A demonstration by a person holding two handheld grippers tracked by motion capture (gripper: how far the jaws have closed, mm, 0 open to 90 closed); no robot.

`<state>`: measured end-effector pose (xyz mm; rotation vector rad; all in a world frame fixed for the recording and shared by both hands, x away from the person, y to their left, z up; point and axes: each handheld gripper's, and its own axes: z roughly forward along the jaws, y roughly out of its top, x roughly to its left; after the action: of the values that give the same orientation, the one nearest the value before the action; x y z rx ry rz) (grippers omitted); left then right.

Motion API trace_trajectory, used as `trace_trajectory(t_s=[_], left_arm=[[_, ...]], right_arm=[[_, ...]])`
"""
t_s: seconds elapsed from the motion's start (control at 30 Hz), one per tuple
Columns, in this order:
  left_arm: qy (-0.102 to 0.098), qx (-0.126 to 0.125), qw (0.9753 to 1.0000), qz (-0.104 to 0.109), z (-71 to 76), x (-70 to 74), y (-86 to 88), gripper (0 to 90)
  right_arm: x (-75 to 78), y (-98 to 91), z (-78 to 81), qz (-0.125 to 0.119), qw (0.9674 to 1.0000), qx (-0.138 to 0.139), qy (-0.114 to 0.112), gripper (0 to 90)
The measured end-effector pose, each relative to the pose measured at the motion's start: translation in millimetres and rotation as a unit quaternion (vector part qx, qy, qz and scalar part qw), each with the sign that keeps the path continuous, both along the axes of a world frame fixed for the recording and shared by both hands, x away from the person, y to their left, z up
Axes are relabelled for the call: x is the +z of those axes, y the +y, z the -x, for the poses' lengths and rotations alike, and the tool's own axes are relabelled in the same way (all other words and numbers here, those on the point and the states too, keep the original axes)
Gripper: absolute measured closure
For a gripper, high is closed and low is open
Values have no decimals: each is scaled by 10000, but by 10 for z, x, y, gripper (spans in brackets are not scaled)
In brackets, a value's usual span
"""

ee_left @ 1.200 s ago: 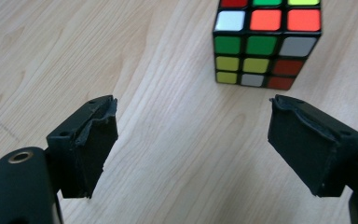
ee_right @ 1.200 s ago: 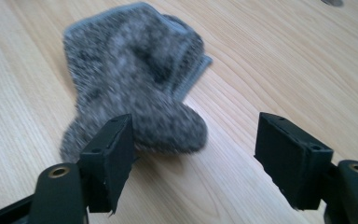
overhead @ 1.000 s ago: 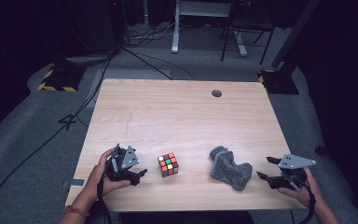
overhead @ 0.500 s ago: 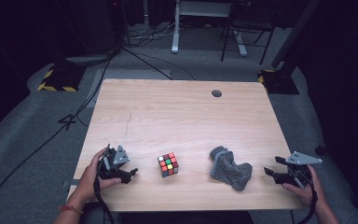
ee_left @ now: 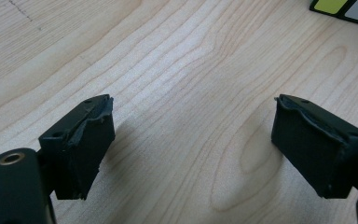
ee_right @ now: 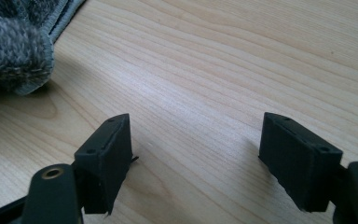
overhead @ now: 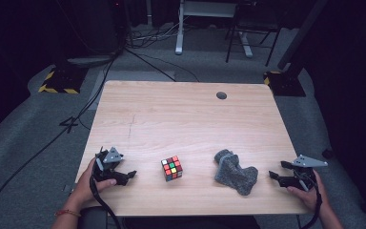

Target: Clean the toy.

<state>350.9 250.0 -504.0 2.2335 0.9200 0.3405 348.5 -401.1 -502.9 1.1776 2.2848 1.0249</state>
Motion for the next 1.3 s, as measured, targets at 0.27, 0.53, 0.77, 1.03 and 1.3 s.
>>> trace_trajectory(t_s=[0.27,0.53,0.77,1.03,1.3], left_arm=[[-16,211,9998,3,16,-1,-37,136],[-17,224,9997,6,17,-2,-38,136],[-14,218,9998,0,15,-1,-35,136],[-14,218,9998,-1,15,-1,-35,136],[-41,214,9998,-34,10,1,-31,136]], right_arm=[[-1,5,-14,17,10000,30,2,241],[-2,19,-25,39,10000,-40,-9,235],[-2,19,-25,43,10000,-45,-12,235],[-2,19,-25,40,10000,-40,-10,235],[-2,19,-25,43,10000,-45,-12,235]])
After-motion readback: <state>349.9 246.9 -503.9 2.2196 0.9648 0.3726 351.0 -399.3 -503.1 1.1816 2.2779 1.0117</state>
